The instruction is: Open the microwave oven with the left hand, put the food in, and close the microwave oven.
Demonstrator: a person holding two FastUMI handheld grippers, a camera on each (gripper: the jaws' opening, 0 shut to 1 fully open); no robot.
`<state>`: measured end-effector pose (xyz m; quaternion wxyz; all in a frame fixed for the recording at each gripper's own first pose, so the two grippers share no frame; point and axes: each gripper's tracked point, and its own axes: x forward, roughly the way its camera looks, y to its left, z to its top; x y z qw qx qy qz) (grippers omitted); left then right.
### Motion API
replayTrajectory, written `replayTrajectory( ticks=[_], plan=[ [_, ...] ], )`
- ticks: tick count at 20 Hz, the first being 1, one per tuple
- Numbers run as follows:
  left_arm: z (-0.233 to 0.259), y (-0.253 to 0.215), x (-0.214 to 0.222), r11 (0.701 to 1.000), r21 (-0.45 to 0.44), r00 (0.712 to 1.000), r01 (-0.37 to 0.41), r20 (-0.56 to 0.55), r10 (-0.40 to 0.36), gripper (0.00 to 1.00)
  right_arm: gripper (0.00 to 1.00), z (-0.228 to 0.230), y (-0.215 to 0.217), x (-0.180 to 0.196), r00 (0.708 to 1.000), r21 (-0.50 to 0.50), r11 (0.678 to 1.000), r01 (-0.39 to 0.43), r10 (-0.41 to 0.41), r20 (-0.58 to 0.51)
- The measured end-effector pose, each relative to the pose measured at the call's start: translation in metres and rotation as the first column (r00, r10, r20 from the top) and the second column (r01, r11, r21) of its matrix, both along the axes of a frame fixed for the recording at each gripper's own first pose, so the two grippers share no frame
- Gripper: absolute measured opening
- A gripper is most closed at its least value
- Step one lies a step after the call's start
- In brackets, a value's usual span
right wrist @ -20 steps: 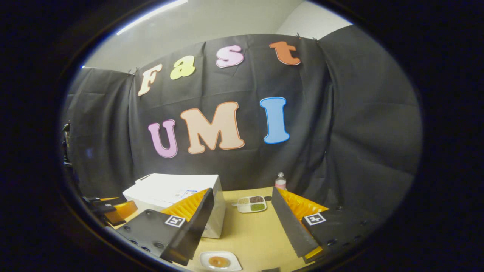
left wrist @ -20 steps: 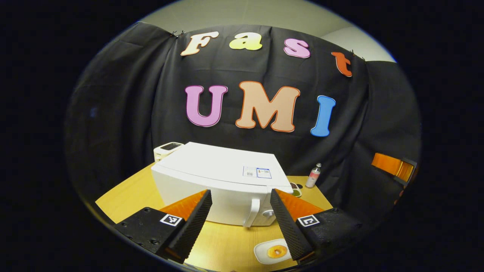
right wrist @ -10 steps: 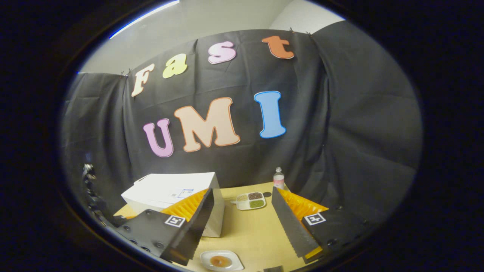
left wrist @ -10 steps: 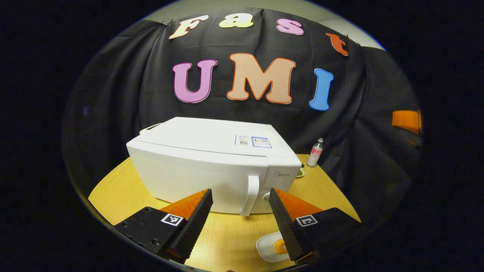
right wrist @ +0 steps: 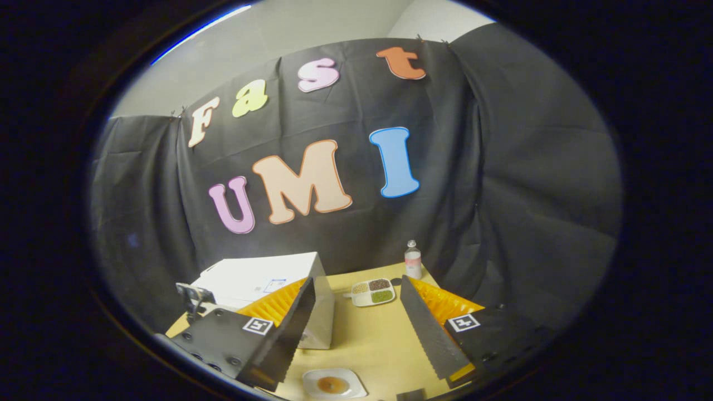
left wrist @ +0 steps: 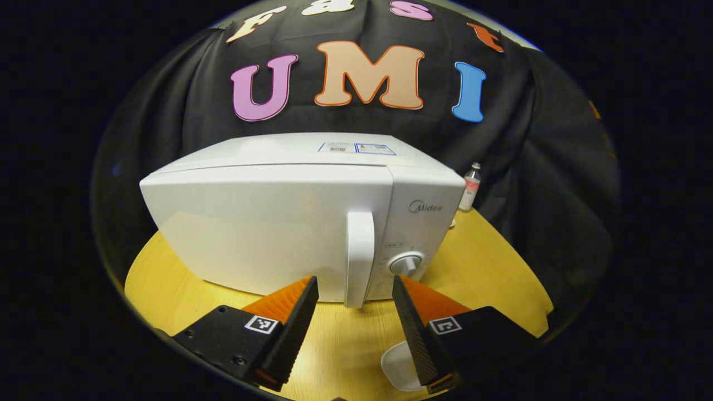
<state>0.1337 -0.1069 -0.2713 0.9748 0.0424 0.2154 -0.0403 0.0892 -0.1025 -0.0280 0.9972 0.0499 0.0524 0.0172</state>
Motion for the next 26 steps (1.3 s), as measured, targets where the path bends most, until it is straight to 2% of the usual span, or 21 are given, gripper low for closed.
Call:
replayTrajectory(
  ticks=[3,5,6,9,11,12,19,26],
  plan=[
    [-0.022,0.003,0.008,1.000,0.011,0.999,0.007,-0.049,-0.006,0.79,0.92,0.002,-0.006,-0.002,1.000,-0.005,1.000,0.014,-0.014,0.007],
    [-0.030,0.005,0.010,1.000,0.021,0.998,0.013,-0.066,-0.011,0.71,0.92,0.000,-0.013,-0.004,1.000,-0.013,0.999,0.029,-0.029,0.003],
    [-0.031,0.004,0.011,1.000,0.025,0.998,0.015,-0.065,-0.014,0.63,0.98,0.000,-0.016,-0.004,0.999,-0.018,0.999,0.037,-0.037,0.001],
    [-0.035,0.004,0.017,1.000,0.030,0.998,0.009,-0.062,-0.007,0.55,0.98,-0.004,-0.019,-0.008,0.999,-0.019,0.999,0.047,-0.047,-0.006],
    [-0.036,0.004,0.020,0.999,0.036,0.998,0.006,-0.059,-0.004,0.43,0.98,-0.005,-0.017,-0.009,0.999,-0.019,0.999,0.043,-0.043,-0.008],
    [-0.036,0.004,0.021,0.999,0.038,0.998,0.007,-0.058,-0.005,0.36,0.92,-0.004,-0.015,-0.010,0.999,-0.022,0.999,0.038,-0.039,-0.007],
    [-0.036,0.002,0.026,0.999,0.043,0.999,0.025,-0.049,-0.023,0.27,0.92,-0.015,-0.013,-0.019,0.999,-0.024,0.999,0.036,-0.036,-0.023],
    [-0.035,0.002,0.024,1.000,-0.005,1.000,0.005,-0.026,-0.005,0.11,0.92,-0.028,-0.002,-0.032,0.998,-0.040,0.999,0.022,-0.024,-0.051]
  ],
)
